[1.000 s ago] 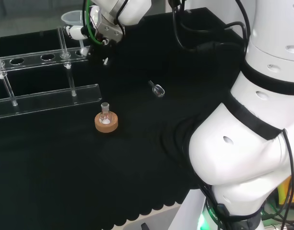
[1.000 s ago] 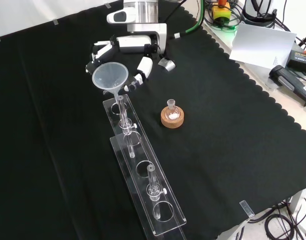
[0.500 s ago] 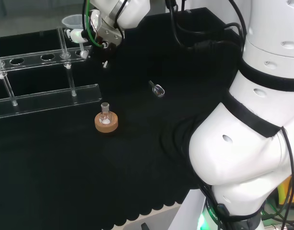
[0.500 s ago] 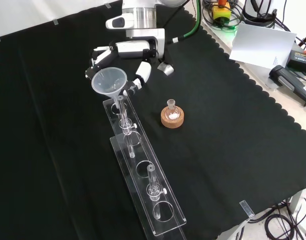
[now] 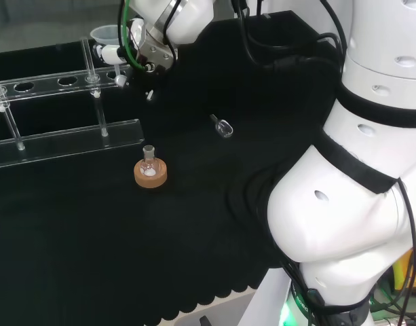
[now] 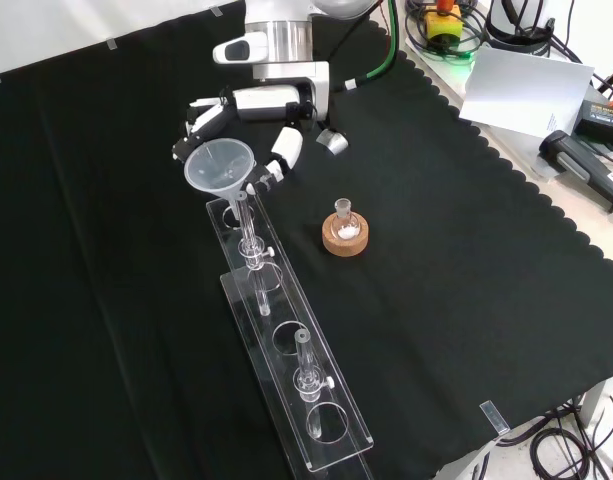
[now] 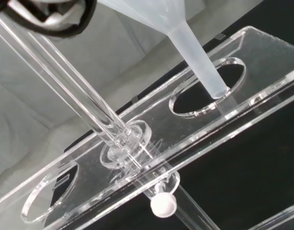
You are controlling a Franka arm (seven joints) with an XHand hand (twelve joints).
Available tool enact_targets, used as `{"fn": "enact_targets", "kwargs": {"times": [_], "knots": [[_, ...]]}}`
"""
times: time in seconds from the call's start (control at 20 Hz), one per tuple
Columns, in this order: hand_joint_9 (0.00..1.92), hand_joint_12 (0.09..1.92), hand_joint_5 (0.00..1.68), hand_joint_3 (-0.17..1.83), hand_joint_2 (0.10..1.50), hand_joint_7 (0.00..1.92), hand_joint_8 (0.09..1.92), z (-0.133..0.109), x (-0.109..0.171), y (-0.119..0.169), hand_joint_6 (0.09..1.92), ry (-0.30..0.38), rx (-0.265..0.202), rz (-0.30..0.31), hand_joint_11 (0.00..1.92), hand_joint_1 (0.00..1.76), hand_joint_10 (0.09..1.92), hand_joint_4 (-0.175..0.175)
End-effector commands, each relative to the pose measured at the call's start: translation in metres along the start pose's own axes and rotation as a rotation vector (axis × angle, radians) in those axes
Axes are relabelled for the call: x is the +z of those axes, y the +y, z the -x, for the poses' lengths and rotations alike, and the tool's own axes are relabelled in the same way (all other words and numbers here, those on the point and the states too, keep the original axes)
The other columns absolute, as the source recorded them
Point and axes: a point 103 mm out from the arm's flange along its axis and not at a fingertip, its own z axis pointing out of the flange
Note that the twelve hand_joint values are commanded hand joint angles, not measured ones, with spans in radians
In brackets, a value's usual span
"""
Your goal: Put the funnel back on the funnel stand.
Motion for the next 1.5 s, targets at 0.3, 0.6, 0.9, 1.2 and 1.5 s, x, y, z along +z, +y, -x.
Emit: {"fn": "enact_targets", "kwargs": {"times": [0.3,0.6,0.9,1.2,1.5], "knots": [[0.54,1.56,0.66,0.67,0.59,0.83,0.66,0.004,0.008,-0.002,0.09,0.002,-0.007,-0.025,0.0,0.82,0.65,-0.02],[0.55,1.56,0.67,0.67,0.58,0.83,0.66,0.011,0.018,-0.005,0.09,0.006,0.006,-0.05,0.0,0.82,0.65,-0.02],[0.55,1.56,0.67,0.67,0.58,0.83,0.66,0.019,0.025,-0.008,0.09,0.011,0.017,-0.071,0.0,0.82,0.65,-0.02],[0.54,1.56,0.66,0.67,0.58,0.83,0.66,0.027,0.024,-0.01,0.09,0.006,0.031,-0.081,0.0,0.82,0.65,-0.02],[0.54,1.56,0.66,0.67,0.58,0.83,0.66,0.027,0.026,-0.013,0.09,0.006,0.032,-0.091,0.0,0.82,0.65,-0.02]]}}
